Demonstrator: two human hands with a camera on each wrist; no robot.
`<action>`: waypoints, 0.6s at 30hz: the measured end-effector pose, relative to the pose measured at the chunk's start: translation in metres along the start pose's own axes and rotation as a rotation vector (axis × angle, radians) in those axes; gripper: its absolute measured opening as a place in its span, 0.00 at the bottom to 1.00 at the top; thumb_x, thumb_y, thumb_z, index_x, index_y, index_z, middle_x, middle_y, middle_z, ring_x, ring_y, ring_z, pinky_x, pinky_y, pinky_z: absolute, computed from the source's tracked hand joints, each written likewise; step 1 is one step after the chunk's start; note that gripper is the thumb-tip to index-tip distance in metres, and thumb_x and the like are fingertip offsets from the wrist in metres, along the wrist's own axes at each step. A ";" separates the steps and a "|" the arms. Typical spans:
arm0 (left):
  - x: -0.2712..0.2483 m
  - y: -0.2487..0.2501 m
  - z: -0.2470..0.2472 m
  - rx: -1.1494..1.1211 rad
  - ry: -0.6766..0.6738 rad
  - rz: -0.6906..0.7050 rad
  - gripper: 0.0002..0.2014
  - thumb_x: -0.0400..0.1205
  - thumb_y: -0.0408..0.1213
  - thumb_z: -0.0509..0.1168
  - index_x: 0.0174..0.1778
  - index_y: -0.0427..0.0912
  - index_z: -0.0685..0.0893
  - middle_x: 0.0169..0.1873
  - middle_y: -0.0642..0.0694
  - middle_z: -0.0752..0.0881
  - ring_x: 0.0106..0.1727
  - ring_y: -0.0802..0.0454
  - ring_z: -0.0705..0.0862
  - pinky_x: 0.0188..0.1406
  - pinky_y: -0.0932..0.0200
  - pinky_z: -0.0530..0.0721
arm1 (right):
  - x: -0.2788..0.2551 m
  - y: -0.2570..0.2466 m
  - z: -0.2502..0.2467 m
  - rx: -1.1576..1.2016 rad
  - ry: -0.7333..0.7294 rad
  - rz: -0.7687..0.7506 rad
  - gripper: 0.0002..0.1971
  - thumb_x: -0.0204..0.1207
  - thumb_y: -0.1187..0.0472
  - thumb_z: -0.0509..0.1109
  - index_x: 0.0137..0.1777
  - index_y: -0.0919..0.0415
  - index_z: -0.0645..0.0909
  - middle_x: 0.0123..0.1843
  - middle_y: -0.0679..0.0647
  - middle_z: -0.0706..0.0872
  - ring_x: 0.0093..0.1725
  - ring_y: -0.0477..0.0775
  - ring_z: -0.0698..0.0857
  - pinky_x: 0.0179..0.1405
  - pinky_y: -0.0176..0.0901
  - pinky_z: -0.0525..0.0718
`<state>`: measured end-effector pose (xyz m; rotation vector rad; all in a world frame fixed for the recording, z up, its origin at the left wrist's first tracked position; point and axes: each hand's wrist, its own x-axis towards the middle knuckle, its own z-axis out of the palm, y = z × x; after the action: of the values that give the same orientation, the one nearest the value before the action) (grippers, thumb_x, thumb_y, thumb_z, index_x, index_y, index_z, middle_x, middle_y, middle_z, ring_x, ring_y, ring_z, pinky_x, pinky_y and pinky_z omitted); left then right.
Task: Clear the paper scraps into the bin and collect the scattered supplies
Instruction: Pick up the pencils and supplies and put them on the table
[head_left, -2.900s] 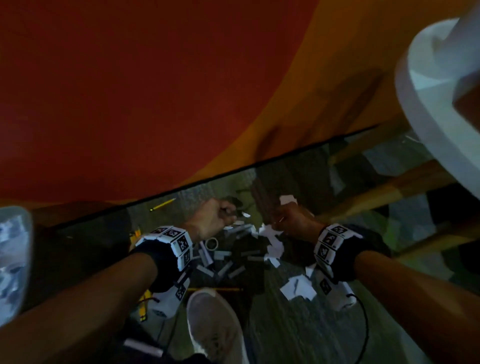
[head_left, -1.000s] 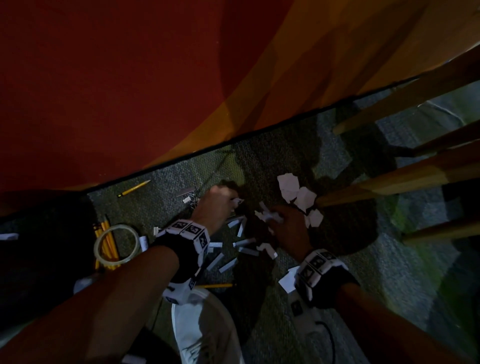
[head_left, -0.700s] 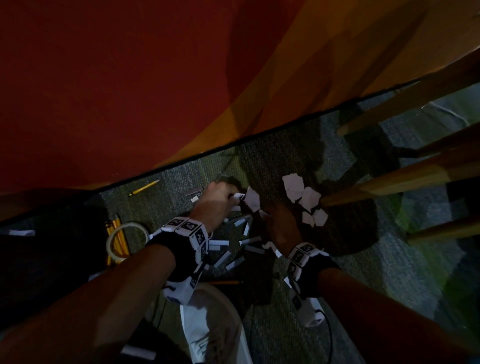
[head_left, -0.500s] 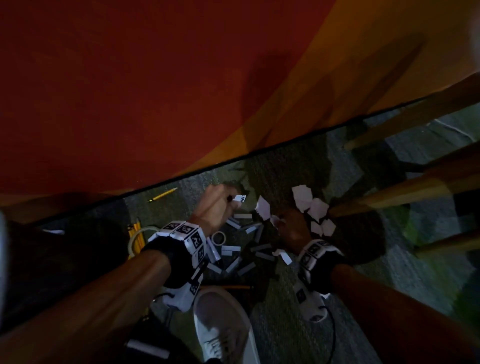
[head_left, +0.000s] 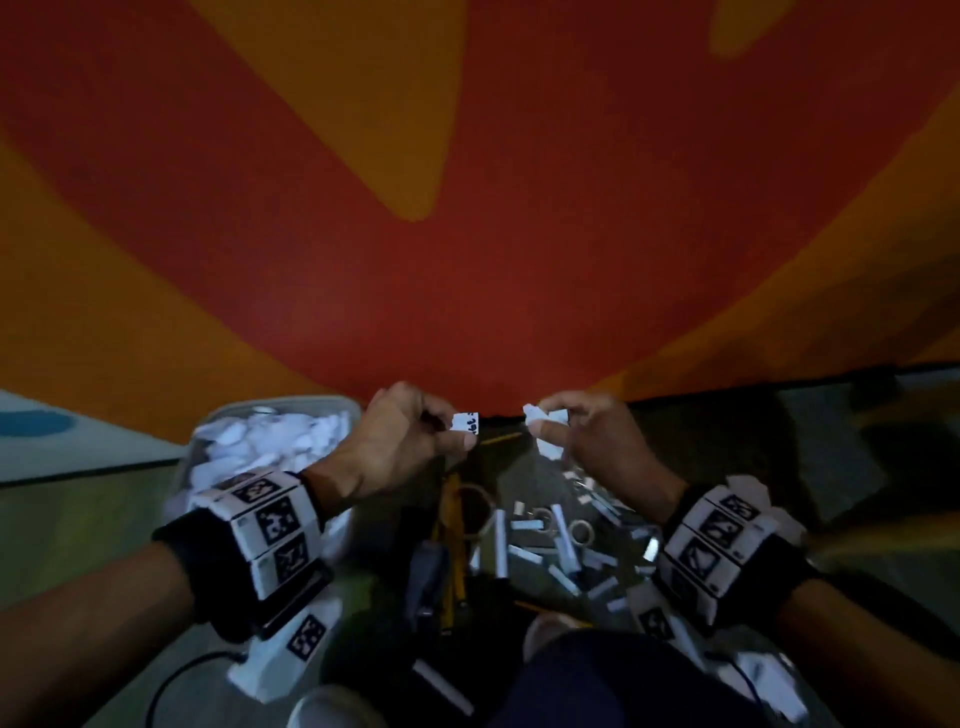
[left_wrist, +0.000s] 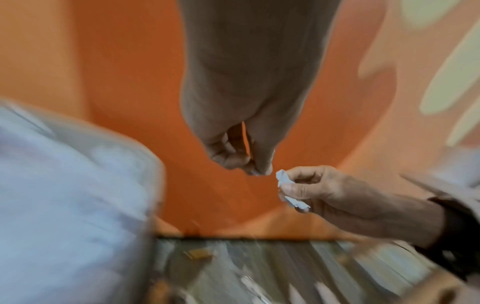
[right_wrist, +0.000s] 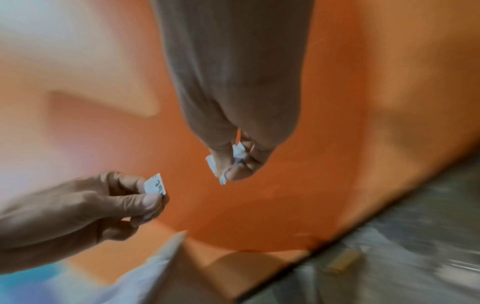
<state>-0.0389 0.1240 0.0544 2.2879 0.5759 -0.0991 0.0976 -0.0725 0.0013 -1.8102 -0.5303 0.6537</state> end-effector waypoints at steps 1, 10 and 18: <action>-0.014 -0.005 -0.021 0.021 0.018 -0.009 0.17 0.76 0.44 0.78 0.32 0.34 0.85 0.24 0.52 0.73 0.28 0.56 0.66 0.34 0.58 0.68 | 0.005 -0.016 0.017 -0.016 -0.045 -0.033 0.03 0.73 0.67 0.79 0.43 0.65 0.88 0.17 0.41 0.71 0.17 0.39 0.67 0.20 0.34 0.65; -0.083 -0.077 -0.130 0.389 0.063 -0.166 0.12 0.78 0.39 0.72 0.29 0.41 0.83 0.26 0.47 0.85 0.28 0.55 0.79 0.31 0.56 0.76 | 0.034 -0.111 0.150 -0.352 -0.412 -0.257 0.09 0.69 0.57 0.83 0.48 0.56 0.91 0.42 0.43 0.88 0.31 0.34 0.78 0.37 0.33 0.75; -0.070 -0.106 -0.132 0.396 0.044 -0.280 0.18 0.77 0.37 0.76 0.64 0.47 0.86 0.49 0.50 0.90 0.44 0.54 0.88 0.47 0.57 0.89 | 0.040 -0.129 0.206 -0.438 -0.580 -0.208 0.22 0.75 0.60 0.78 0.70 0.54 0.82 0.56 0.52 0.88 0.45 0.48 0.88 0.40 0.40 0.87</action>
<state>-0.1613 0.2545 0.0941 2.5772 0.9704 -0.3245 -0.0142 0.1383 0.0622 -1.9159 -1.3158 0.9764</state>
